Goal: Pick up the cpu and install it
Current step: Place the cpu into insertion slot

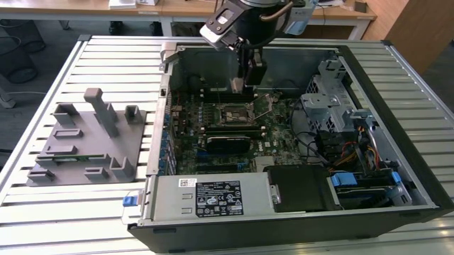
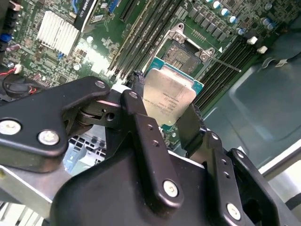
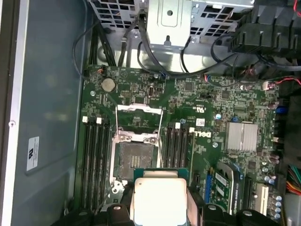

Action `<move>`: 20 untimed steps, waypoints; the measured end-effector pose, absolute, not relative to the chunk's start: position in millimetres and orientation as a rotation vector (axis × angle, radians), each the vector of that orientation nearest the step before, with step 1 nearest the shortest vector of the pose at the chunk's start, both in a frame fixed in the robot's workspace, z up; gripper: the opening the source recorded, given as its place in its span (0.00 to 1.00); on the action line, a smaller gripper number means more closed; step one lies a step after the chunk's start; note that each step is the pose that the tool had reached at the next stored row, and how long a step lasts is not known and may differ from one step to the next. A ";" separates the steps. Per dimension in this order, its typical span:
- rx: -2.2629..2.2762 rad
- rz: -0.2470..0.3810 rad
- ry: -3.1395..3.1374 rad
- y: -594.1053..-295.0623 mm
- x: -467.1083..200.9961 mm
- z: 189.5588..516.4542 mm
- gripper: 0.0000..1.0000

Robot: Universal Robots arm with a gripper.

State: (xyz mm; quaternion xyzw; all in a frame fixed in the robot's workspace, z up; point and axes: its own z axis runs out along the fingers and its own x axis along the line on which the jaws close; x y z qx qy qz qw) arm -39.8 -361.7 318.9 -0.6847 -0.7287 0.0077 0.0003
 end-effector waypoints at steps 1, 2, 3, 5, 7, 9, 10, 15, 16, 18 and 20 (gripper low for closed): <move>-2.152 0.023 -2.290 -361.0 -39.8 317.7 0.53; -2.154 0.019 -2.292 -360.6 -39.8 316.9 0.53; -2.156 0.012 -2.295 -360.3 -39.8 316.2 0.53; -2.163 -0.001 -2.301 -359.9 -40.3 314.7 0.53; -2.172 -0.011 -2.301 -356.7 -40.7 308.3 0.53; -2.189 -0.010 -2.285 -356.2 -40.7 304.7 0.53; -2.200 -0.010 -2.274 -356.1 -40.7 302.9 0.53; -2.234 -0.010 -2.241 -354.7 -40.8 293.8 0.53; -2.234 -0.010 -2.241 -354.2 -41.0 291.9 0.53; -2.224 -0.012 -2.253 -352.9 -41.3 288.3 0.53; -2.201 -0.014 -2.277 -352.1 -41.3 284.7 0.53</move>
